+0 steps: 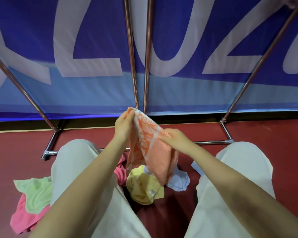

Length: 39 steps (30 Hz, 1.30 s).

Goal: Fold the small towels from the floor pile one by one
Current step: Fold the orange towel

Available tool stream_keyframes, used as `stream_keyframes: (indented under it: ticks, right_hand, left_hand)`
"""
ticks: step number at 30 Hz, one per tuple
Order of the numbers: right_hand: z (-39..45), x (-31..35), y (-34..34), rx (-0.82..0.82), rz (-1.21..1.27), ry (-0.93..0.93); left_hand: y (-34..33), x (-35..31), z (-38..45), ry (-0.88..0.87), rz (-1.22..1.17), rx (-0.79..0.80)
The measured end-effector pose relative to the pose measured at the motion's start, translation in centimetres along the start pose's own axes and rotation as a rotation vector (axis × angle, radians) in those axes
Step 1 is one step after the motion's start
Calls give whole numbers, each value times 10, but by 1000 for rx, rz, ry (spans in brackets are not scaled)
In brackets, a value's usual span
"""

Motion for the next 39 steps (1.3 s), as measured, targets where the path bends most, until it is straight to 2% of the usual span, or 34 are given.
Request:
stream_keyframes:
  ticks: [4,8,12,16,18,21,26,30,36,39]
  right_hand:
    - [-8,-22,-18,120,-96,-90]
    - [-15,-39,-17,157,-86,-140]
    - [-21,-32,-6,140,70,-146]
    - [-23,-18,8,39,396,-107]
    - [-24,-15,15,-31,525,-85]
    - [-24,-13,21,-95,548,-91]
    - [-15,-3,14,-114,480,-90]
    - [-6,7,10,-115,471,-47]
    - [7,20,11,-141,603,-5]
    - [9,26,12,-134,632,23]
  left_hand:
    - [15,-18,3,-95,-153,-139]
    - [32,-25,9,-68,-254,-225]
    - [39,-24,8,-4,-121,-308]
    - [43,-18,8,102,-163,-352]
    - [39,-14,6,145,-175,-335]
    - [28,-6,4,160,-99,-278]
    - [3,3,4,66,259,-136]
    - [-21,10,2,42,395,-15]
    - [-47,16,-2,-15,354,150]
    - [-57,17,-5,20,295,225]
Point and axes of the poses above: each hand's wrist, its own z-axis towards the middle knuckle, its own y-axis out of the back of the hand, x = y × z, the point moved 5 cm from there along z, towards the middle knuckle, and after that the axes turned 8 degrees about x, right-handed, at the moved point
